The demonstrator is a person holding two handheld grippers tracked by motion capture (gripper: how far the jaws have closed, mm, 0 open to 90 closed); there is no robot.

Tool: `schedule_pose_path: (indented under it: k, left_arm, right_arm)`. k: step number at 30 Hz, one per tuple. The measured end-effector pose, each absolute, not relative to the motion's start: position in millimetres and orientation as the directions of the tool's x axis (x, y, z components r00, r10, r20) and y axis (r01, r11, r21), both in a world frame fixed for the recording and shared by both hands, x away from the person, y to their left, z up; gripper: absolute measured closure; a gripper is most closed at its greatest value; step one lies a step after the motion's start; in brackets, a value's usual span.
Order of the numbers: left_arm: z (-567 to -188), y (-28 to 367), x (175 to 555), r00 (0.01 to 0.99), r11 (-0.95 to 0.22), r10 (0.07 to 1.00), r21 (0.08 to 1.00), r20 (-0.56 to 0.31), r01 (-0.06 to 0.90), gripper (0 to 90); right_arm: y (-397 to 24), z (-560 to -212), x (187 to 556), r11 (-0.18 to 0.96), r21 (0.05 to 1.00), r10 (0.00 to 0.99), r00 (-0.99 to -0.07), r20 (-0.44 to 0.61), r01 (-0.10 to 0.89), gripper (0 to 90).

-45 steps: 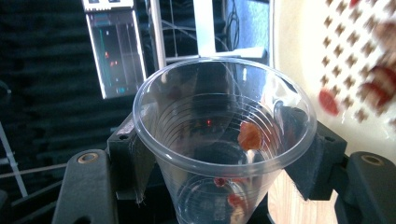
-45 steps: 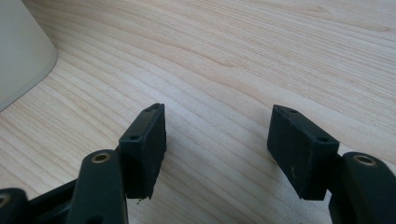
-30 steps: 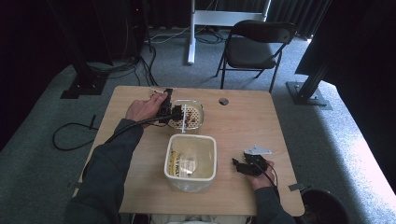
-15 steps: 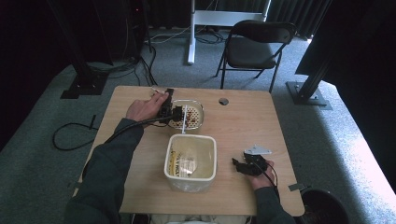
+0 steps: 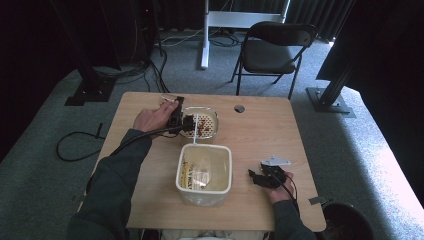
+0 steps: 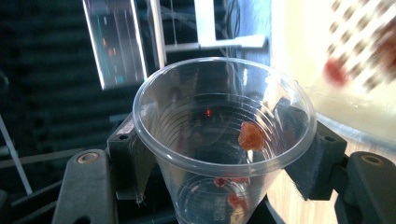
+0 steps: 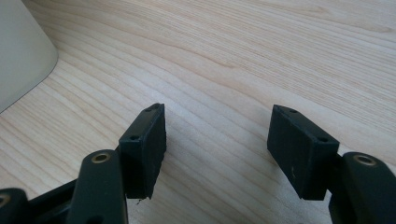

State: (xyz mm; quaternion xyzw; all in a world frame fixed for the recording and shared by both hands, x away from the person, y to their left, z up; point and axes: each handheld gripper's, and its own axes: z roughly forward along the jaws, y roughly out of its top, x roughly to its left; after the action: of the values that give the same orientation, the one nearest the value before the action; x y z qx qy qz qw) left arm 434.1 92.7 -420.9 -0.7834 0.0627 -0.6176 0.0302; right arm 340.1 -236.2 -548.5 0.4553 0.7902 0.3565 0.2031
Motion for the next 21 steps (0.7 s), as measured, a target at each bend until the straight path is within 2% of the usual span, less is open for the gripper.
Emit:
schedule_pose_path:
  k: [4, 8, 11, 14, 18, 21]
  left_arm:
    - [-419, 98, 442, 0.245, -0.995, -0.096, -0.097, 0.965, -0.008, 33.6]
    - [-418, 95, 436, 0.238, -0.994, -0.11, -0.102, 0.965, -0.046, 33.6]
    - [-417, 102, 444, 0.247, -0.996, -0.078, -0.083, 0.966, 0.01, 33.6]
    - [-419, 99, 438, 0.242, -0.995, -0.1, -0.096, 0.965, -0.026, 33.6]
    - [-417, 97, 440, 0.249, -0.998, -0.059, -0.058, 0.967, -0.013, 33.6]
    - [-419, 96, 439, 0.251, -0.998, -0.069, -0.066, 0.966, -0.022, 33.6]
  right_arm:
    - [-236, -548, 340, 0.331, 0.748, 0.865, -0.502, 0.003, 0.575, 36.6]
    - [-236, -548, 340, 0.331, 0.748, 0.864, -0.503, 0.004, 0.575, 36.6]
    - [-236, -548, 340, 0.331, 0.748, 0.865, -0.502, 0.004, 0.575, 36.6]
    - [-236, -548, 340, 0.332, 0.748, 0.864, -0.503, 0.003, 0.574, 36.6]
    - [-236, -548, 341, 0.332, 0.748, 0.864, -0.503, 0.003, 0.575, 36.6]
    - [-236, -548, 341, 0.332, 0.748, 0.864, -0.504, 0.003, 0.574, 36.6]
